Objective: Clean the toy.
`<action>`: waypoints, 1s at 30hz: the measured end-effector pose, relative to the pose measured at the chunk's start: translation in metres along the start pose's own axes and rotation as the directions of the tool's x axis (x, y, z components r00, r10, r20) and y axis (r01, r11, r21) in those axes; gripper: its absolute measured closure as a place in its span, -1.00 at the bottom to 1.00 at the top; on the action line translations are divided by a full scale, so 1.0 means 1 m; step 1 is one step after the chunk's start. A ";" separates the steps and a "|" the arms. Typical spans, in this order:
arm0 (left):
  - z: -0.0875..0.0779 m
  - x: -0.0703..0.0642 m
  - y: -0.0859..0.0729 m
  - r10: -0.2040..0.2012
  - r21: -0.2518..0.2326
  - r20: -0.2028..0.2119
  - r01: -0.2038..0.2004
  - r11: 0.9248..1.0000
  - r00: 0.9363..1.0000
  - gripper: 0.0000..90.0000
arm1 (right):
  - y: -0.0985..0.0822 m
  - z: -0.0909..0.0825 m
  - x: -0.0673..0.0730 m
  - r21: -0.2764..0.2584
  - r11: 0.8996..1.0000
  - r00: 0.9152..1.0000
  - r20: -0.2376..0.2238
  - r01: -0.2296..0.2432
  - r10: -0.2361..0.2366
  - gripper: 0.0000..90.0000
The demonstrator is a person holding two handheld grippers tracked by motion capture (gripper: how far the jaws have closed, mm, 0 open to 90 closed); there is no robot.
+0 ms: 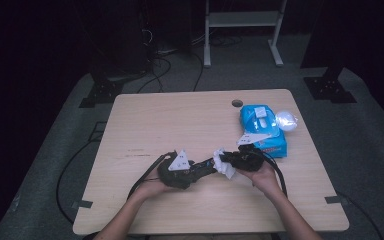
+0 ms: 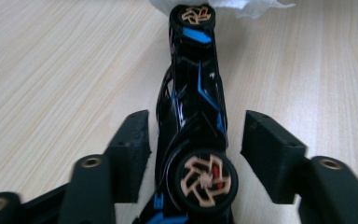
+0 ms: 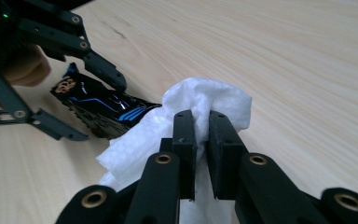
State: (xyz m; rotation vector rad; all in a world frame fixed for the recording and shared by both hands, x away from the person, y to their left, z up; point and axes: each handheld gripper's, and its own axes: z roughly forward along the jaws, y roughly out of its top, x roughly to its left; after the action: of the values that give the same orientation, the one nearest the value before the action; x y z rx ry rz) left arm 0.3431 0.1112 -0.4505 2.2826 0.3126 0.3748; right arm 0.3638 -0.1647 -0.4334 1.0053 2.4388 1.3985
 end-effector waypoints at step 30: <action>-0.013 0.017 -0.011 -0.060 0.052 0.032 0.058 0.997 0.998 0.26 | -0.009 0.006 -0.002 0.007 1.000 1.000 0.031 -0.003 0.003 0.81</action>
State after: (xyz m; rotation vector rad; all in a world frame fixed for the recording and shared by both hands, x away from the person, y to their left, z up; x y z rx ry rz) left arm 0.3528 0.1327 -0.4480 2.3212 0.3753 0.3017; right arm 0.3640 -0.1648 -0.4443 1.0245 2.4236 1.3657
